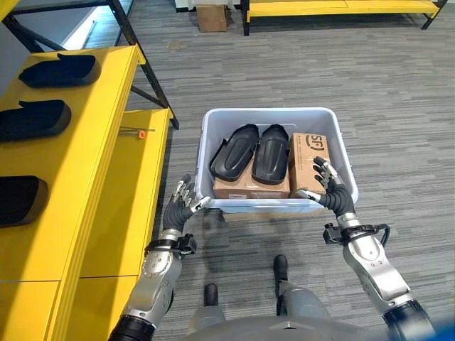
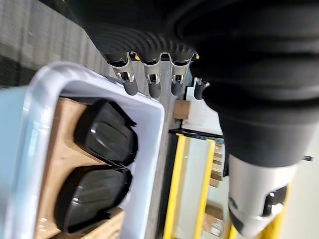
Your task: Move parts from the plastic box to the shelf.
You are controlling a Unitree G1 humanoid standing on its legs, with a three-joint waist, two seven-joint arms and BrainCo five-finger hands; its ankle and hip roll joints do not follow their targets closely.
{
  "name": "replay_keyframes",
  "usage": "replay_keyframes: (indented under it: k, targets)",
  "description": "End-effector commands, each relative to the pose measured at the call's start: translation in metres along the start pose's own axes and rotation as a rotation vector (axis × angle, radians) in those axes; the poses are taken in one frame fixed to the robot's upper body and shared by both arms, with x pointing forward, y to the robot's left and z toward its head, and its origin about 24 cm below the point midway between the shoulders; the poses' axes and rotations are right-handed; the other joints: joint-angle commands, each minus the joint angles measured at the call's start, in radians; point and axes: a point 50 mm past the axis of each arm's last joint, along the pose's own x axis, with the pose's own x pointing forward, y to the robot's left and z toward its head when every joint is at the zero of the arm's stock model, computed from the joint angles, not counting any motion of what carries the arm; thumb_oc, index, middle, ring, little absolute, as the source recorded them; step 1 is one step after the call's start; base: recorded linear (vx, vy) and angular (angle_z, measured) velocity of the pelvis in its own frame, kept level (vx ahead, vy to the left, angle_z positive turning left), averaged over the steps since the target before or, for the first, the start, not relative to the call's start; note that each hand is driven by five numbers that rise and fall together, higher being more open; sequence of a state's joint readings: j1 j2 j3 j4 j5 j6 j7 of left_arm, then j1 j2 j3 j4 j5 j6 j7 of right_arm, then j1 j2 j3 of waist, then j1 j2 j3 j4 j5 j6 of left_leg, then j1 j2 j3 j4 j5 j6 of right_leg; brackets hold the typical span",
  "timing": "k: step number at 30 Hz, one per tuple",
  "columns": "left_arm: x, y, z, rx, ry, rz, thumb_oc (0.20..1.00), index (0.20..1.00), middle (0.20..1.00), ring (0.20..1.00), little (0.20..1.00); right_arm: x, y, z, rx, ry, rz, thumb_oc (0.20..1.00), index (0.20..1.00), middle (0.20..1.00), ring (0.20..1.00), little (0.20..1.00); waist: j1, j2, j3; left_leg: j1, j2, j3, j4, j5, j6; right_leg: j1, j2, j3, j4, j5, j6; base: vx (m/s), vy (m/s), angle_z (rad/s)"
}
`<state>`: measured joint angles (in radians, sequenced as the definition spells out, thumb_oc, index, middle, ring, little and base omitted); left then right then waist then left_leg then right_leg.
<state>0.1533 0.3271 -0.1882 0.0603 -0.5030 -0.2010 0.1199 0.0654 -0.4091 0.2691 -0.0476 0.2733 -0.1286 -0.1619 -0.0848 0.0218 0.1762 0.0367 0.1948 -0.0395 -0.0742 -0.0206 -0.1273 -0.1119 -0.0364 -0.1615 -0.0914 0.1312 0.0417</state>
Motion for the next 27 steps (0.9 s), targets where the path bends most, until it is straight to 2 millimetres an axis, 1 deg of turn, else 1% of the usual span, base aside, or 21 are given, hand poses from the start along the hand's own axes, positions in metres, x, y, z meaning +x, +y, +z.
replay_keyframes:
  k: [1,3,4,5,6,7,8,9,10,11,12,13,14,15,16,17,18,20,22,26,27]
  targets:
    - [-0.002,0.001,0.016,0.02,-0.069,-0.045,1.0,1.0,1.0,1.0,1.0,-0.001,-0.006,0.024,0.037,-0.138,-0.02,1.0,1.0,1.0,1.0,1.0,0.025,0.009,-0.011,0.051,-0.009,-0.022,0.102,0.075,0.028,-0.091,-0.072,0.037,0.157,-0.075,0.056,0.11,-0.098,-0.03]
    - [-0.003,0.003,0.015,0.019,-0.067,-0.037,1.0,1.0,1.0,1.0,1.0,-0.003,-0.007,0.021,0.039,-0.129,-0.023,1.0,1.0,1.0,1.0,1.0,0.026,0.008,-0.015,0.045,-0.006,-0.029,0.147,0.112,0.023,-0.078,-0.056,0.047,0.165,-0.095,0.04,0.09,-0.108,-0.05]
    - [-0.004,0.004,0.015,0.022,-0.065,-0.034,1.0,1.0,1.0,1.0,1.0,-0.004,-0.007,0.02,0.042,-0.125,-0.02,1.0,1.0,1.0,1.0,1.0,0.026,0.006,-0.015,0.027,-0.005,-0.034,0.203,0.15,0.016,-0.063,-0.043,0.051,0.165,-0.11,0.024,0.07,-0.134,-0.08]
    - [-0.004,0.005,0.014,0.023,-0.062,-0.033,1.0,1.0,1.0,1.0,1.0,-0.004,-0.007,0.019,0.044,-0.12,-0.02,1.0,1.0,1.0,1.0,1.0,0.033,-0.002,-0.01,-0.005,-0.007,-0.047,0.262,0.203,0.012,-0.047,-0.032,0.061,0.164,-0.12,0.01,0.05,-0.166,-0.09]
    - [-0.004,0.004,0.016,0.023,-0.066,-0.038,1.0,1.0,1.0,1.0,1.0,-0.003,-0.007,0.019,0.055,-0.119,-0.024,1.0,1.0,1.0,1.0,1.0,0.041,-0.02,0.003,-0.056,-0.021,-0.069,0.357,0.235,0.012,-0.032,-0.033,0.065,0.165,-0.122,-0.003,0.05,-0.24,0.01]
    - [-0.001,0.002,0.018,0.031,-0.073,-0.049,1.0,1.0,1.0,1.0,1.0,-0.001,-0.006,0.023,0.053,-0.141,-0.013,1.0,1.0,1.0,1.0,1.0,0.06,-0.058,0.027,-0.115,-0.078,-0.087,0.471,0.199,0.033,-0.001,-0.045,0.064,0.155,-0.122,-0.01,0.03,-0.183,0.06]
    - [-0.001,0.002,0.018,0.032,-0.073,-0.05,1.0,1.0,1.0,1.0,1.0,-0.001,-0.006,0.023,0.054,-0.142,-0.014,1.0,1.0,1.0,1.0,1.0,0.059,-0.058,0.029,-0.117,-0.079,-0.087,0.478,0.196,0.035,0.001,-0.046,0.064,0.155,-0.122,-0.009,0.06,-0.141,0.03]
    - [-0.001,0.001,0.019,0.029,-0.075,-0.054,1.0,1.0,1.0,1.0,1.0,-0.002,-0.005,0.025,0.053,-0.148,-0.013,1.0,1.0,1.0,1.0,1.0,0.059,-0.069,0.03,-0.161,-0.064,-0.05,0.44,0.166,0.045,0.016,-0.057,0.062,0.145,-0.125,-0.002,0.09,-0.013,-0.14]
    - [-0.001,0.001,0.018,0.025,-0.07,-0.054,1.0,1.0,1.0,1.0,1.0,-0.002,-0.005,0.025,0.057,-0.149,-0.015,1.0,1.0,1.0,1.0,1.0,0.06,-0.074,0.027,-0.172,-0.036,-0.022,0.369,0.151,0.045,0.032,-0.059,0.063,0.134,-0.128,0.009,0.18,0.02,0.0]
    - [-0.001,0.001,0.018,0.021,-0.067,-0.057,1.0,1.0,1.0,1.0,1.0,-0.001,-0.005,0.026,0.067,-0.157,-0.02,1.0,1.0,1.0,1.0,1.0,0.064,-0.074,0.019,-0.172,-0.006,-0.001,0.261,0.136,0.044,0.047,-0.061,0.067,0.125,-0.137,0.021,0.26,0.13,0.15]
    - [0.0,-0.001,0.016,0.027,-0.064,-0.06,1.0,1.0,1.0,1.0,1.0,-0.001,-0.005,0.025,0.073,-0.154,-0.033,1.0,1.0,1.0,1.0,1.0,0.07,-0.067,0.016,-0.206,0.017,0.007,0.116,0.152,0.034,0.07,-0.064,0.075,0.12,-0.148,0.035,0.21,0.119,0.22]
    - [0.001,-0.002,0.016,0.027,-0.064,-0.061,1.0,1.0,1.0,1.0,1.0,-0.001,-0.005,0.025,0.073,-0.154,-0.033,1.0,1.0,1.0,1.0,1.0,0.071,-0.068,0.017,-0.2,0.017,0.009,0.108,0.156,0.033,0.071,-0.065,0.076,0.12,-0.149,0.035,0.2,0.138,0.05]
    - [0.002,-0.003,0.015,0.026,-0.058,-0.062,1.0,1.0,1.0,1.0,1.0,-0.001,-0.005,0.025,0.069,-0.152,-0.035,1.0,1.0,1.0,1.0,1.0,0.079,-0.051,0.013,-0.217,0.013,0.009,0.034,0.201,0.02,0.084,-0.056,0.082,0.121,-0.164,0.04,0.22,0.175,-0.04]
    - [0.001,-0.004,0.013,0.025,-0.054,-0.057,1.0,1.0,1.0,1.0,1.0,-0.002,-0.002,0.023,0.06,-0.143,-0.036,1.0,1.0,1.0,1.0,1.0,0.088,-0.035,0.0,-0.207,0.008,-0.034,0.003,0.21,0.012,0.102,-0.049,0.105,0.131,-0.181,0.05,0.22,0.176,0.13]
    - [0.001,-0.004,0.013,0.025,-0.054,-0.057,1.0,1.0,1.0,1.0,1.0,-0.002,-0.002,0.023,0.059,-0.142,-0.036,1.0,1.0,1.0,1.0,1.0,0.091,-0.035,0.003,-0.201,0.008,-0.03,0.004,0.208,0.012,0.106,-0.049,0.108,0.132,-0.182,0.051,0.21,0.19,0.07]
    - [0.001,-0.004,0.009,0.02,-0.041,-0.055,1.0,1.0,1.0,1.0,1.0,-0.002,0.002,0.021,0.07,-0.136,-0.023,1.0,1.0,1.0,1.0,1.0,0.094,-0.035,-0.003,-0.18,-0.003,-0.059,0.022,0.174,0.021,0.119,-0.054,0.131,0.137,-0.189,0.054,0.17,0.233,-0.58]
    - [0.004,-0.006,0.011,0.018,-0.048,-0.065,1.0,1.0,1.0,1.0,1.0,-0.004,0.004,0.018,0.097,-0.118,-0.027,1.0,1.0,1.0,1.0,1.0,0.081,-0.027,-0.024,-0.165,-0.012,-0.005,0.005,0.166,0.01,0.126,-0.078,0.122,0.124,-0.176,0.07,0.17,0.235,-1.18]
    - [0.004,-0.006,0.011,0.018,-0.048,-0.065,1.0,1.0,1.0,1.0,1.0,-0.004,0.004,0.018,0.097,-0.118,-0.027,1.0,1.0,1.0,1.0,1.0,0.083,-0.028,-0.023,-0.164,-0.013,-0.003,0.005,0.165,0.011,0.127,-0.079,0.123,0.123,-0.176,0.07,0.1,0.163,-1.35]
    - [0.004,-0.003,0.015,0.045,-0.058,-0.081,1.0,1.0,1.0,1.0,1.0,-0.005,0.006,0.015,0.105,-0.102,-0.005,1.0,1.0,1.0,1.0,1.0,0.078,-0.042,-0.05,-0.128,-0.05,0.048,0.037,0.099,0.046,0.144,-0.133,0.153,0.09,-0.146,0.1,0.16,0.279,-0.44]
    - [0.004,0.001,0.018,0.052,-0.065,-0.075,1.0,1.0,1.0,1.0,1.0,-0.003,0.008,0.014,0.113,-0.092,-0.008,1.0,1.0,1.0,1.0,1.0,0.08,-0.055,-0.06,-0.109,-0.06,0.085,0.053,0.071,0.057,0.15,-0.161,0.166,0.07,-0.127,0.117,0.09,0.145,-0.26]
    - [0.004,0.003,0.019,0.061,-0.07,-0.064,1.0,1.0,1.0,1.0,1.0,-0.001,0.008,0.014,0.113,-0.091,-0.011,1.0,1.0,1.0,1.0,1.0,0.08,-0.066,-0.064,-0.102,-0.07,0.099,0.061,0.054,0.065,0.15,-0.179,0.17,0.058,-0.115,0.131,0.05,0.085,-0.14]
